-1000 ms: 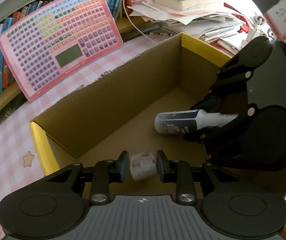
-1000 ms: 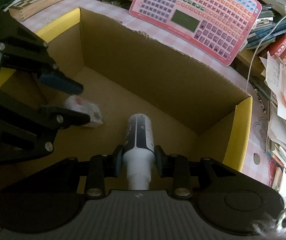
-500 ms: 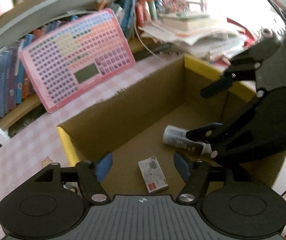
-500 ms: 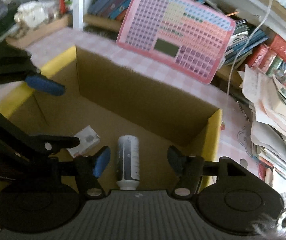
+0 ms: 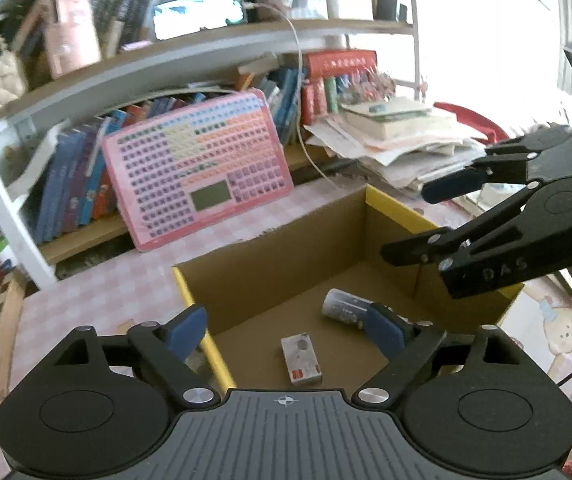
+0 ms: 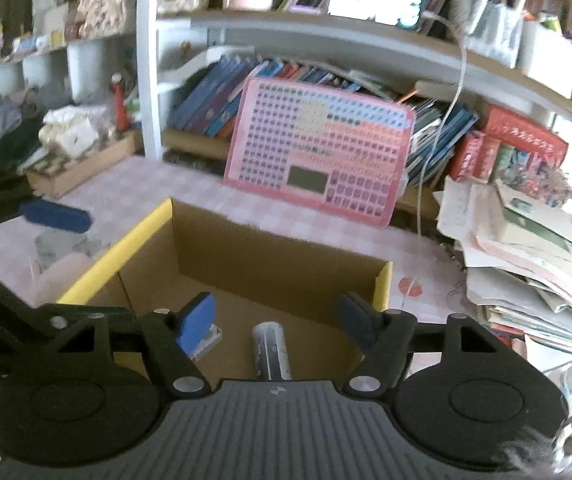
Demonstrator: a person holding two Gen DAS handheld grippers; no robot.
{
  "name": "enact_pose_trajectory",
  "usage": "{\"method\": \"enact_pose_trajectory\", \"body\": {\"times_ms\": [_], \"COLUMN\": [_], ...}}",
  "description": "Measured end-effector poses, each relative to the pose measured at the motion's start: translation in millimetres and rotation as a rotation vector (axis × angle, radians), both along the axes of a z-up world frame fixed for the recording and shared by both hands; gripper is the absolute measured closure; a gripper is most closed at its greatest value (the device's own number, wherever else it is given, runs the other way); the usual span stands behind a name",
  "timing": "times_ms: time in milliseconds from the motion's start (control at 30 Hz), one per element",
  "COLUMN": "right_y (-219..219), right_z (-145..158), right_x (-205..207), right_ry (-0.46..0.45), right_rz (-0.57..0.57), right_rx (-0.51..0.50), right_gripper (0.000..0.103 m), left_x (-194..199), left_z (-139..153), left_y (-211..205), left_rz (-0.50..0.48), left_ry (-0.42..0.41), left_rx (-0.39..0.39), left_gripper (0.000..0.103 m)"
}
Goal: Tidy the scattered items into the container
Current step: 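Withdraw both tools from the yellow box back toward the table items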
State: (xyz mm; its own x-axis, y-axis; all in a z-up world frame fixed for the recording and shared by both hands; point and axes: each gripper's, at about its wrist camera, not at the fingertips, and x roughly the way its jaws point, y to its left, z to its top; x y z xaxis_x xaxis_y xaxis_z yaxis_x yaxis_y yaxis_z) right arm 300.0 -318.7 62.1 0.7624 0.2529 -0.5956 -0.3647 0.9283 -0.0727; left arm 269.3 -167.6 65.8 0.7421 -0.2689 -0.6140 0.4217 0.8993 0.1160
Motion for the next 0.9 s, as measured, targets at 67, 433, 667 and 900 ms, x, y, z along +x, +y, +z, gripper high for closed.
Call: {"method": "enact_pose_trajectory", "body": {"times_ms": [67,433,667,900], "right_y": [-2,-5,1,24], "right_z": [3,1,-10,-23], "right_x": [-8,-59,-98,-134], "right_ry": [-0.017,-0.086,-0.105,-0.110], "right_rz": [-0.021,-0.200,-0.350,-0.443], "right_rx": [0.012,0.078,0.100,0.097], "right_gripper": [0.034,0.027,0.023,0.016], "left_x": [-8,-61,-85,-105], "left_z": [4,5,-6,-16], "left_y": [8,59,100,135], "left_rz": [0.016,0.097,0.167,0.192], "left_ry": [-0.014,-0.055,-0.027,-0.022], "left_rx": [-0.017,-0.053,-0.092,-0.073], "left_gripper": [0.012,0.010,0.010,0.010]}}
